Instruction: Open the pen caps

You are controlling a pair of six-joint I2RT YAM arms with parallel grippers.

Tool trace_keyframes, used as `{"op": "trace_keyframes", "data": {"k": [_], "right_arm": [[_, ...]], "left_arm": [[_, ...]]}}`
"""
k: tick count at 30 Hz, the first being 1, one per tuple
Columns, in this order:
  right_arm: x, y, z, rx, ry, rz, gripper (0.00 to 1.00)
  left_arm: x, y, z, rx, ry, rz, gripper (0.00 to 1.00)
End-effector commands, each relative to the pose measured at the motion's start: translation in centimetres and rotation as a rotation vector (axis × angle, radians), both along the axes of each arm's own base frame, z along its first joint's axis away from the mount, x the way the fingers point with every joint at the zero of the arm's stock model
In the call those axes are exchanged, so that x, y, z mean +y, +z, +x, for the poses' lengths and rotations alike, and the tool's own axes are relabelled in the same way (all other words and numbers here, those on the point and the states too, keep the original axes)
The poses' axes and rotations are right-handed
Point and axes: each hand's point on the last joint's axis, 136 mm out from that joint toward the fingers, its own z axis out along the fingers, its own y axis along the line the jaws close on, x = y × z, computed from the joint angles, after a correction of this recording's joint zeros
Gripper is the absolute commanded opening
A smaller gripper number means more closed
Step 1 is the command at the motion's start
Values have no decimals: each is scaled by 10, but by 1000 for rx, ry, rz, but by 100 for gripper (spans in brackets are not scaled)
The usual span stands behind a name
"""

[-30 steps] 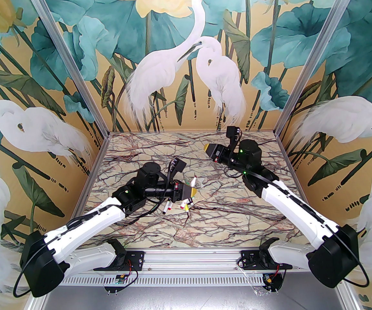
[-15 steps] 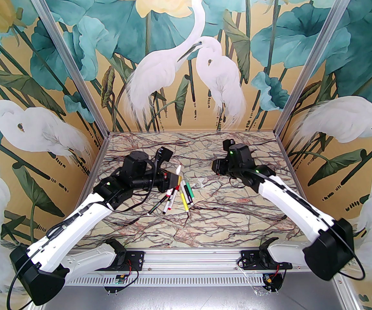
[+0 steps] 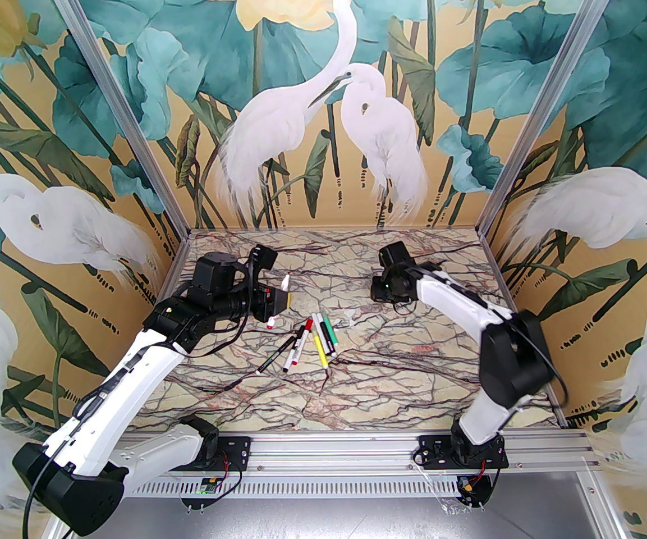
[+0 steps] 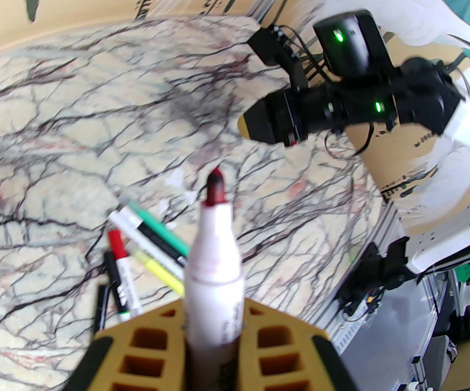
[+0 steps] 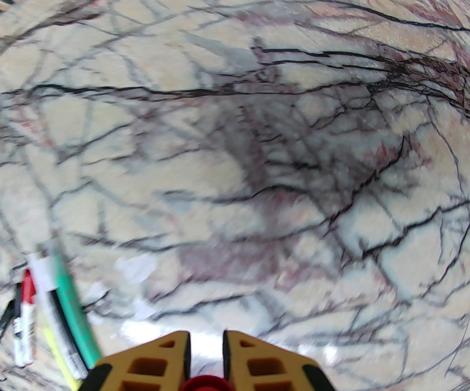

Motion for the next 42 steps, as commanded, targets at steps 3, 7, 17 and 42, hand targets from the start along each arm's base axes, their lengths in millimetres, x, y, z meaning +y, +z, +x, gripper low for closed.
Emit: {"op": "trace_keyframes", "data": {"k": [3, 7, 17, 42], "right_arm": [[-18, -25, 16, 59, -4, -85, 15], [-20, -36, 26, 92, -13, -73, 16], [-22, -59, 29, 151, -10, -105, 17], [-26, -84, 23, 213, -29, -127, 24]], "left_arm": [[4, -8, -6, 15, 3, 3, 1], [-1, -7, -8, 24, -16, -17, 1], [-3, -11, -9, 40, -28, -21, 2], [-7, -17, -13, 75, -54, -36, 2]]}}
